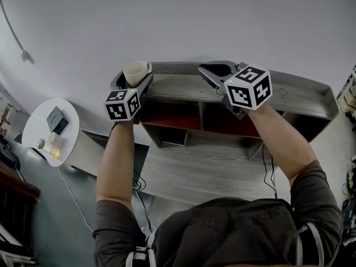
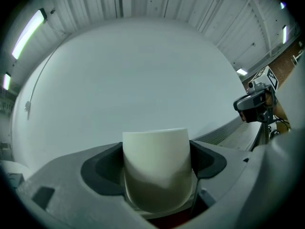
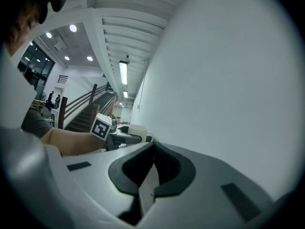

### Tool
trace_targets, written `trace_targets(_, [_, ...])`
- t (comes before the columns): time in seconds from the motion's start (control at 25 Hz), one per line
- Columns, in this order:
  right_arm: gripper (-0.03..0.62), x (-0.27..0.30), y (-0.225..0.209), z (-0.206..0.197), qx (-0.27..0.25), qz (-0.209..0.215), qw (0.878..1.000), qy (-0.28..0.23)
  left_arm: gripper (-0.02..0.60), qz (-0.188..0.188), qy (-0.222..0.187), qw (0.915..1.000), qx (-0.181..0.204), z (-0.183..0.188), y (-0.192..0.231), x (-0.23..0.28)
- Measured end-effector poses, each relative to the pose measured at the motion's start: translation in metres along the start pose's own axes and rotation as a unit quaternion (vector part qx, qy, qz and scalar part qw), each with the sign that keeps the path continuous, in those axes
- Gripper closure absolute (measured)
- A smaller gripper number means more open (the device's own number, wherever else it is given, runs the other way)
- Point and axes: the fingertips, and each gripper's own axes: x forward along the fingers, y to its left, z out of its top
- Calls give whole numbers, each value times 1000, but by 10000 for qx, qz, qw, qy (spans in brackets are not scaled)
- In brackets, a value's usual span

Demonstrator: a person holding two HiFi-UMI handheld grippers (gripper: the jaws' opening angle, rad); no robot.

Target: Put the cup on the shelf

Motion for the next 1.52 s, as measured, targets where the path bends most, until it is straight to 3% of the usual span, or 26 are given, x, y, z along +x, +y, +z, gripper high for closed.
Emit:
trace_targets(0.4, [603, 11, 1, -2, 28, 40, 10000, 35, 178, 217, 224, 9995, 26, -20, 15, 15])
trace_targets(0.64, [603, 15, 3, -3, 32, 54, 10000, 30, 178, 515, 62, 9985, -167, -24, 28, 17])
trace_targets(0.84, [603, 18, 4, -6, 54, 66, 9999, 61, 176, 663, 72, 9977, -102, -27, 28, 19])
trace_targets(1.12, [603, 21, 5, -6, 54, 110, 9999, 62, 172, 527, 184, 9983, -179, -27, 26, 19])
trace_targets(1.52, [603, 22, 7, -3, 6, 147, 9999, 64, 130, 572, -47, 9981, -212, -10, 26, 19])
